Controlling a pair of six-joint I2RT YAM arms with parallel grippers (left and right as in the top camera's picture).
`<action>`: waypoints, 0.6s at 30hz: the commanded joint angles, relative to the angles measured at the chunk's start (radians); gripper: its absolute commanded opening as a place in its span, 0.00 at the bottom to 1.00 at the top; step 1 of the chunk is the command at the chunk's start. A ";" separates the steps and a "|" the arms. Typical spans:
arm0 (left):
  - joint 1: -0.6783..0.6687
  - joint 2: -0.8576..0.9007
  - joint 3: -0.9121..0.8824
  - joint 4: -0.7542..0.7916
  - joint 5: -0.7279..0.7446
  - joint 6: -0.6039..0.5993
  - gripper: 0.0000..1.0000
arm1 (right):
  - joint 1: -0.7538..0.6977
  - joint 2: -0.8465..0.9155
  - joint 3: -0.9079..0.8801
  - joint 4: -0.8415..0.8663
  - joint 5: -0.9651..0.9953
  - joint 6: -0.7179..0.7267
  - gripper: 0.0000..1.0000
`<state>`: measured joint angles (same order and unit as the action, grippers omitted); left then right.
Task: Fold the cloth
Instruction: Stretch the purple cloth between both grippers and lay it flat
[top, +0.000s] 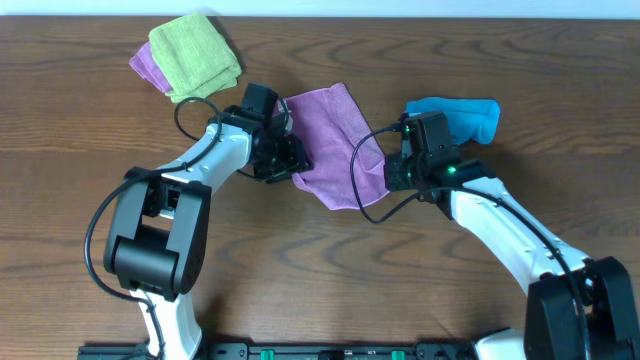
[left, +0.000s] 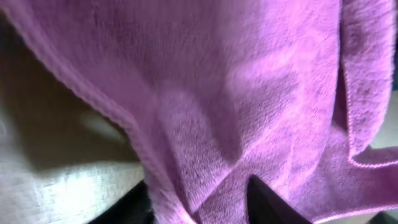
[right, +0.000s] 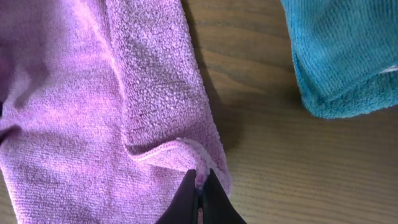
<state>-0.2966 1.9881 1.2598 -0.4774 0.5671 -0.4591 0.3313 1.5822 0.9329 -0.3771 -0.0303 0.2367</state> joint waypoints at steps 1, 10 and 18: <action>-0.003 0.003 -0.042 0.031 -0.012 -0.047 0.26 | 0.009 -0.030 0.014 -0.002 -0.004 0.021 0.01; 0.032 -0.026 -0.055 0.016 0.100 -0.009 0.06 | 0.010 -0.041 0.014 -0.012 0.000 0.022 0.01; 0.171 -0.140 0.097 -0.219 0.105 0.100 0.06 | 0.010 -0.041 0.014 -0.040 0.011 0.037 0.01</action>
<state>-0.1616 1.9179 1.2793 -0.6628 0.6556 -0.4358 0.3317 1.5620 0.9329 -0.4129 -0.0292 0.2562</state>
